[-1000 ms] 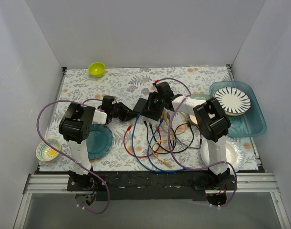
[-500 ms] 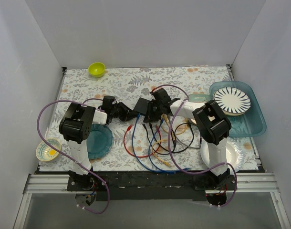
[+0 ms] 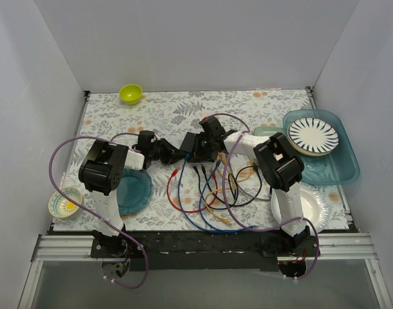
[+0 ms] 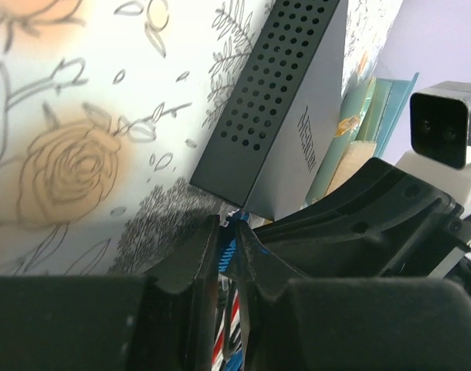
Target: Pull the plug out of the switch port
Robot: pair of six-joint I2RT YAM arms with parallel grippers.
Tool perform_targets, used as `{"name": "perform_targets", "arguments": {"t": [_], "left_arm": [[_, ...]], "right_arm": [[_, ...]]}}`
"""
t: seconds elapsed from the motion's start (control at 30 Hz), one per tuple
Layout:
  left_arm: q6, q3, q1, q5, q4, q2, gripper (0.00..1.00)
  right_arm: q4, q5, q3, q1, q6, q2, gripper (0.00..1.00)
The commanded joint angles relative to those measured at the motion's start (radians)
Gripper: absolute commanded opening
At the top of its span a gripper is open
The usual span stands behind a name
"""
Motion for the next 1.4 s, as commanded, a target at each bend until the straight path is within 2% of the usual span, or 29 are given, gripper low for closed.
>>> {"name": "perform_targets", "arguments": {"t": [0.0, 0.27, 0.37, 0.43, 0.47, 0.57, 0.67, 0.83, 1.03, 1.17, 1.37], "left_arm": [[0.045, -0.091, -0.004, 0.018, -0.112, -0.068, 0.00], [0.070, -0.132, -0.001, 0.024, -0.124, -0.114, 0.00], [0.062, -0.131, 0.009, 0.020, -0.129, -0.116, 0.00], [0.056, -0.126, 0.019, 0.023, -0.127, -0.119, 0.04], [0.051, -0.123, 0.029, 0.029, -0.123, -0.122, 0.10], [0.039, -0.122, 0.048, 0.032, -0.096, -0.136, 0.15], [0.033, -0.091, 0.062, 0.027, -0.089, -0.117, 0.16], [0.041, -0.002, 0.060, 0.066, -0.133, -0.031, 0.16], [0.050, 0.018, 0.062, 0.095, -0.172, 0.012, 0.16], [0.050, 0.000, 0.060, 0.093, -0.173, 0.016, 0.15], [0.034, 0.035, 0.057, 0.115, -0.165, 0.074, 0.15]], "right_arm": [[0.002, 0.114, -0.010, -0.038, 0.037, 0.028, 0.15], [0.007, 0.122, 0.003, -0.049, 0.041, 0.028, 0.15], [-0.001, 0.084, 0.005, -0.046, -0.004, 0.021, 0.15], [-0.010, 0.067, 0.005, -0.031, -0.046, -0.001, 0.15], [-0.025, 0.063, 0.005, -0.026, -0.093, -0.036, 0.15], [-0.035, 0.086, -0.009, -0.011, -0.171, -0.134, 0.15], [-0.033, 0.151, 0.017, -0.020, -0.172, -0.171, 0.14], [-0.024, 0.171, 0.198, -0.095, -0.078, -0.070, 0.12], [-0.128, 0.171, 0.425, -0.196, -0.022, 0.171, 0.13], [-0.142, 0.157, 0.464, -0.230, -0.026, 0.247, 0.13], [-0.168, 0.143, 0.441, -0.228, -0.057, 0.268, 0.13]]}}
